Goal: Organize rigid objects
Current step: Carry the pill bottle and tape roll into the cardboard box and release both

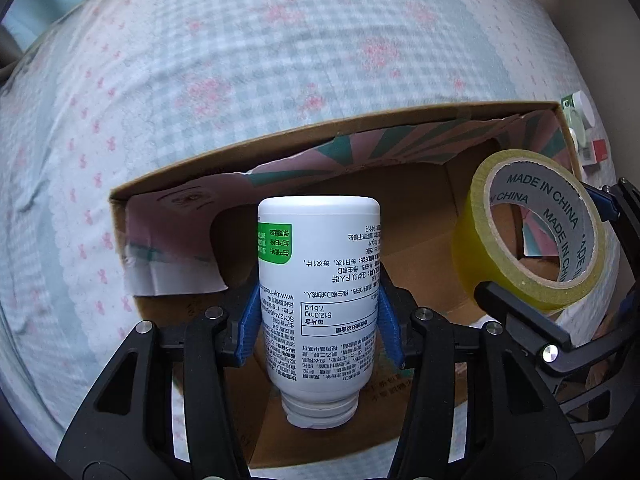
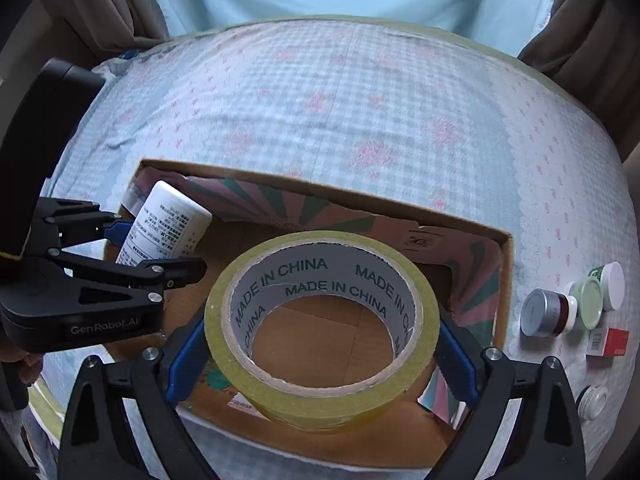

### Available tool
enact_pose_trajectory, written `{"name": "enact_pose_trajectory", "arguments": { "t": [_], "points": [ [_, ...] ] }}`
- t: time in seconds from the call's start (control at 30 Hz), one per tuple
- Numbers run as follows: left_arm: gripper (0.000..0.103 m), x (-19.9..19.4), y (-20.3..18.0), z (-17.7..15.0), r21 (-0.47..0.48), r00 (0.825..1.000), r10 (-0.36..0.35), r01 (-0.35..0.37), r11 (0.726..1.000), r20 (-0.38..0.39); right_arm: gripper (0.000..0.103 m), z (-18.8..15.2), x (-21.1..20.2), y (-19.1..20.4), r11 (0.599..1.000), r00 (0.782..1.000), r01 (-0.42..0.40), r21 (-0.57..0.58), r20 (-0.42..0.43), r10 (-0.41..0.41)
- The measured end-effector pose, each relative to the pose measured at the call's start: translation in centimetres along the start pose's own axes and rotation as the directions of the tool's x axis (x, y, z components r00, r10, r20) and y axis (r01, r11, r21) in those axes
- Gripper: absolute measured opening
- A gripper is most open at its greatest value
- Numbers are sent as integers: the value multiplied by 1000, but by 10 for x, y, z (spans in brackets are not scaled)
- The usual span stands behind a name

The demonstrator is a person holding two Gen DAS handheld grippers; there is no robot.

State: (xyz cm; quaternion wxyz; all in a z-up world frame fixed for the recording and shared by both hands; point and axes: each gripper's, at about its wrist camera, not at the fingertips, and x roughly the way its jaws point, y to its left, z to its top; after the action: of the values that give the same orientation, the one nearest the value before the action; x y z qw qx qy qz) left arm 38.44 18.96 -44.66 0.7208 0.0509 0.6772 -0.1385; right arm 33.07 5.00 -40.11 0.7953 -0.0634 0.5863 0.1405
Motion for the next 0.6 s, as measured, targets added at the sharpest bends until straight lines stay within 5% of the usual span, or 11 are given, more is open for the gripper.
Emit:
{"name": "enact_pose_trajectory", "arguments": {
  "t": [0.27, 0.3, 0.37, 0.4, 0.6],
  "points": [
    [46, -3, -3, 7, -3, 999, -12, 12, 1000, 33, 96, 5, 13, -7, 997, 999, -45, -55, -8, 44],
    [49, -8, -3, 7, 0, 998, -20, 20, 1000, 55, 97, 6, 15, -9, 997, 998, -55, -59, -7, 54],
    [92, -16, -3, 10, 5, 997, -4, 4, 1000, 75, 97, 6, 22, -12, 997, 998, -62, -49, -25, 61],
    [103, -19, -4, 10, 6, 996, 2, -3, 1000, 85, 97, 5, 24, -14, 996, 997, -77, -46, -31, 76],
    [103, -19, -3, -2, -8, 998, -3, 3, 1000, 61, 100, -17, 20, -21, 996, 1000, -26, -90, -14, 25]
  ]
}}
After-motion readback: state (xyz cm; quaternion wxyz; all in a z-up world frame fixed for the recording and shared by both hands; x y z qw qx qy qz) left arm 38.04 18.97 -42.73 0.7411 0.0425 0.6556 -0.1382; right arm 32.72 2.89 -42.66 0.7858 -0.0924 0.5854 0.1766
